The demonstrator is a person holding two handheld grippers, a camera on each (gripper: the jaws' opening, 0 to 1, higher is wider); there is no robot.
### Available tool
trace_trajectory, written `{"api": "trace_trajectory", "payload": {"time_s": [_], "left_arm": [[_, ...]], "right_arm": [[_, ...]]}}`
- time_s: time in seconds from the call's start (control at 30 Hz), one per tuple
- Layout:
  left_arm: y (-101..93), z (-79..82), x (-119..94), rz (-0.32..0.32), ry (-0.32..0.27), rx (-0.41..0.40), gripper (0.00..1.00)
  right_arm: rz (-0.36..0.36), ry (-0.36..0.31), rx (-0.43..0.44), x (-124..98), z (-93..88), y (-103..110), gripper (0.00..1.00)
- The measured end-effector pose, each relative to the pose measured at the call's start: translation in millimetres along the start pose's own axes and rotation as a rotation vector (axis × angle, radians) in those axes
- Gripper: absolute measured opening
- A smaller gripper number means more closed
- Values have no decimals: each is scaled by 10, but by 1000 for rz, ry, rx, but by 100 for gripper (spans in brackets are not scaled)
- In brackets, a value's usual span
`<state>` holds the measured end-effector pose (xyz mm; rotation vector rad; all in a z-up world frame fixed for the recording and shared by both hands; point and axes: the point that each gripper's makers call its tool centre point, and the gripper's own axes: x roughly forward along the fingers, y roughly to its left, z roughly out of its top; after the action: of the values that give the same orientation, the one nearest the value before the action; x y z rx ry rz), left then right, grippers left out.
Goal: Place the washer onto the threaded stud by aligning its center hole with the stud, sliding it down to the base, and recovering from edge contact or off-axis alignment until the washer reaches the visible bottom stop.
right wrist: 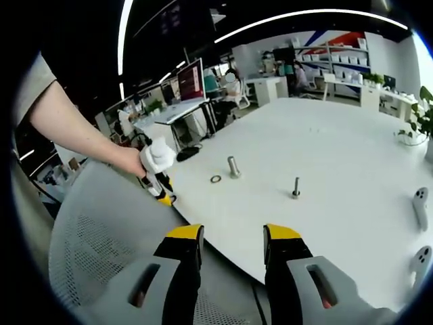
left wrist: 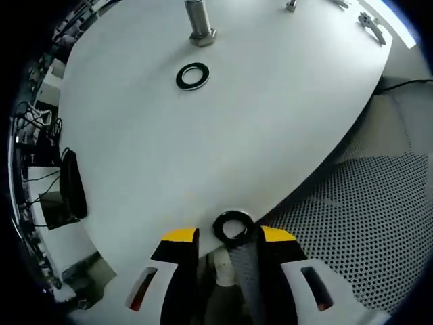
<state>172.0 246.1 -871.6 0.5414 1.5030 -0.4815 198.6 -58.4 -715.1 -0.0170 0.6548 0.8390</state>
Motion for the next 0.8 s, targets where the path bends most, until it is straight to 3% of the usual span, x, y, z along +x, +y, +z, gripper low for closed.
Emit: {"api": "trace_trajectory", "payload": {"time_s": [0.17,0.27,0.53,0.8], "left_arm": [[34,7,-8,22,4,28,31],[44,-5,-2,42,13,90,29],[77,0,6,56,17,120,25],[89,-4,8,33,5,100,25]], "right_arm": [[2,0,-1,1,2,4,37],[3,1,0,2,2,2,37],[1,-4,4,1,6,-4,37],[0,-4,7,0,5,-8,37]]}}
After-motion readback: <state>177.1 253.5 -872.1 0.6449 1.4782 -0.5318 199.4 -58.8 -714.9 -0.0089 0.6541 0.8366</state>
